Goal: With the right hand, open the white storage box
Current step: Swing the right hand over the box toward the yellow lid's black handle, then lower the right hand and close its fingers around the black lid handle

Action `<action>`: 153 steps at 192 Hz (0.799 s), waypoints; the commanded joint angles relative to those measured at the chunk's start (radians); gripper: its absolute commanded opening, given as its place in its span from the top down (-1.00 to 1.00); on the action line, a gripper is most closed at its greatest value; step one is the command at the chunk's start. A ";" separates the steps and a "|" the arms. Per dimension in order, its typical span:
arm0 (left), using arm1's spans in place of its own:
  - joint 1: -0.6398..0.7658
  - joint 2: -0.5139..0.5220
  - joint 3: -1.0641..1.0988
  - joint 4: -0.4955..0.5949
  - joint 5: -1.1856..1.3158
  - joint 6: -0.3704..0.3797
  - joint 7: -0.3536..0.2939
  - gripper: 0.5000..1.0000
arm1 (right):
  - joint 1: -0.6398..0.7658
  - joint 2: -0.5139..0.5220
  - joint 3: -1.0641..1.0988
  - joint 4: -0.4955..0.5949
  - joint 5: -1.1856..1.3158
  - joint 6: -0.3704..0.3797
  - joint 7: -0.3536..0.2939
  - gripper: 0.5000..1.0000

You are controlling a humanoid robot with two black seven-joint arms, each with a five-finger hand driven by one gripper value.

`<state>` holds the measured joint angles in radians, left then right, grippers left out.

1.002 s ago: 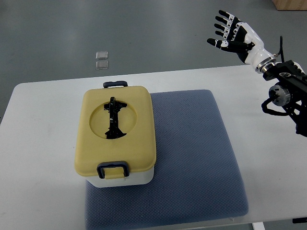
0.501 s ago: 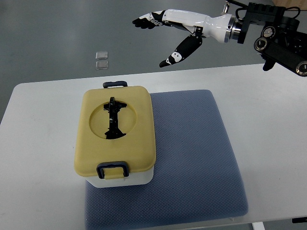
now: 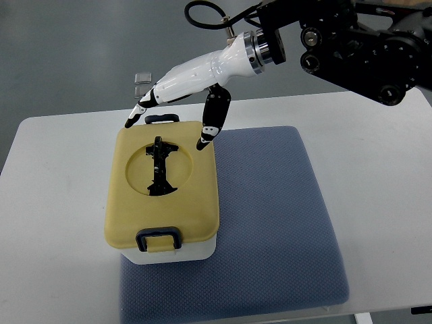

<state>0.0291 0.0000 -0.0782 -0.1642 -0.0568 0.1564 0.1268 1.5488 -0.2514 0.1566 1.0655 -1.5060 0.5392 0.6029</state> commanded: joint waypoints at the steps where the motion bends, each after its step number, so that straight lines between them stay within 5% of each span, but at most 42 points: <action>1: 0.000 0.000 0.000 0.000 0.000 0.002 -0.001 -1.00 | 0.028 0.040 -0.049 0.001 -0.037 -0.001 -0.002 -0.70; 125: 0.000 0.000 0.000 0.000 0.000 0.000 0.001 -1.00 | 0.020 0.099 -0.085 -0.010 -0.111 -0.071 -0.012 -0.26; 153: 0.000 0.000 0.000 0.000 0.000 0.000 -0.001 -1.00 | 0.008 0.099 -0.085 -0.010 -0.114 -0.071 -0.012 0.05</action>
<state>0.0291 0.0000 -0.0782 -0.1642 -0.0568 0.1564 0.1268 1.5651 -0.1522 0.0722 1.0553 -1.6186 0.4679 0.5906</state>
